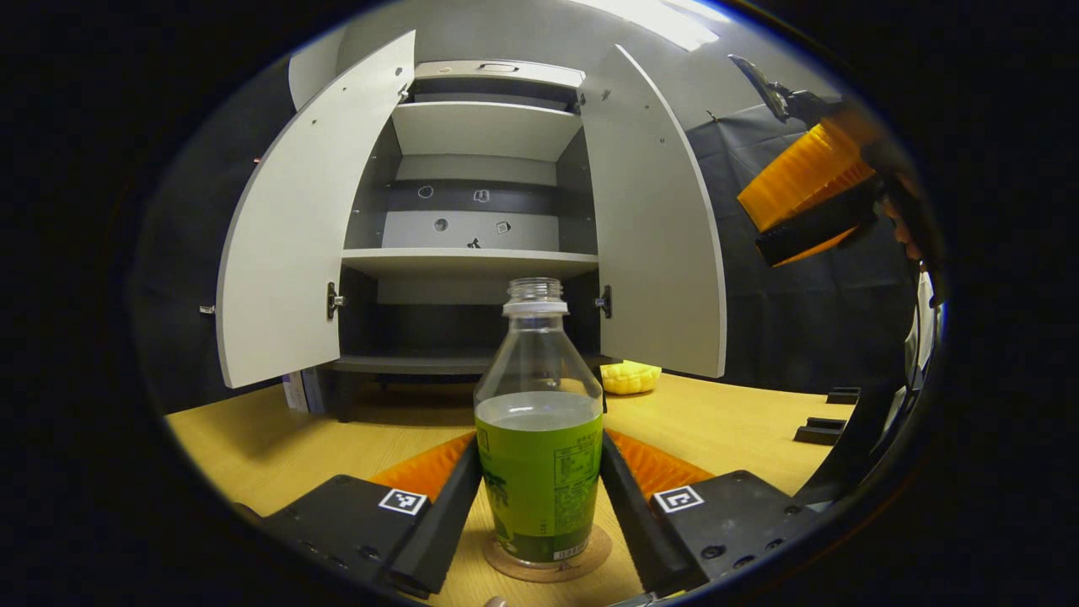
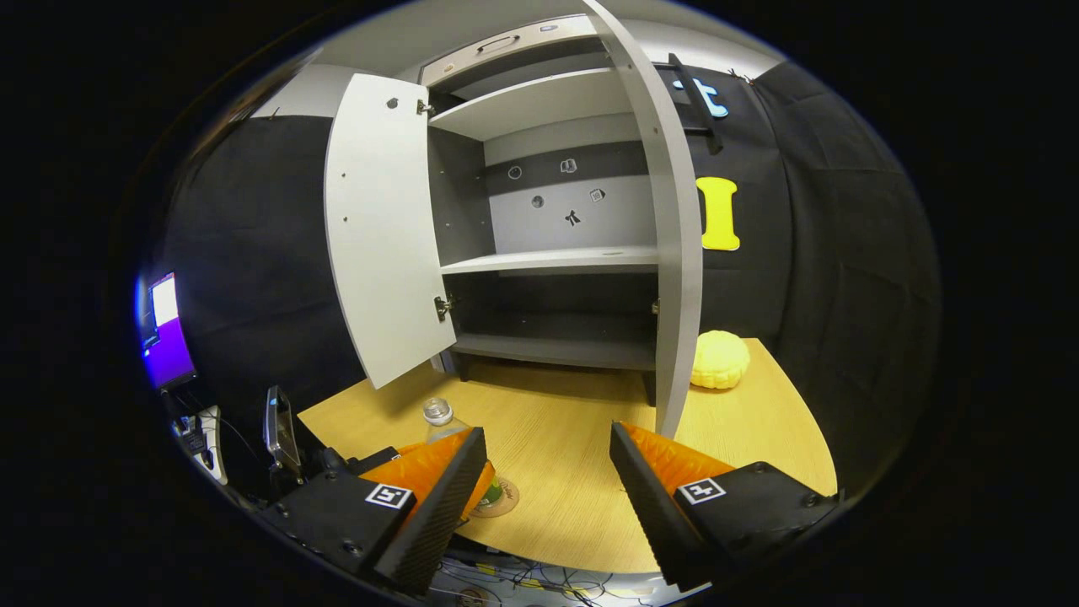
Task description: Grasp the bottle in the cabinet with the left hand and place it on the coaster, then close the right door with the right hand and the left door with the left hand.
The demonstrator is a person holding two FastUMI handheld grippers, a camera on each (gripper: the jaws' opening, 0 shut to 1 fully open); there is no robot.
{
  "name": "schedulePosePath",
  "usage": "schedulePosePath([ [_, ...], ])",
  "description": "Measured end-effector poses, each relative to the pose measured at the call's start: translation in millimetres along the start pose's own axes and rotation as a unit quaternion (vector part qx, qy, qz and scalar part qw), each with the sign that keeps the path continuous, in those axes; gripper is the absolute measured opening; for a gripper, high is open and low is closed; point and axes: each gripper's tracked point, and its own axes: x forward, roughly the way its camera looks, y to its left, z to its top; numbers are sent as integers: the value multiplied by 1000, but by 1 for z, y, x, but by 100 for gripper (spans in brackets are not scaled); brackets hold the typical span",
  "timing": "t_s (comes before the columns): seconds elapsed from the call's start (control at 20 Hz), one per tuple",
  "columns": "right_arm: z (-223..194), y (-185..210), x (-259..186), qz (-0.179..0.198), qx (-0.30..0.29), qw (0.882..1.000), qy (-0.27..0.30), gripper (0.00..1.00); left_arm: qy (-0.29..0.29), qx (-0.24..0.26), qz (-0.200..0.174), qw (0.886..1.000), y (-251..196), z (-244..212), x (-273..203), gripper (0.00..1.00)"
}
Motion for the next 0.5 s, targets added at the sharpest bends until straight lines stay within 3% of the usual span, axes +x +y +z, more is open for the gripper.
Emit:
schedulePosePath([
  [0.15, 2, 3, 2, 1, 0, 1000, 1, 98, -1, 8, -7, 1000, -1, 5, 5, 99],
  [0.5, 43, -2, -7, -22, 10, 999, -31, 98, -29, 7, -24, 999, 5, 82, 28, 98],
])
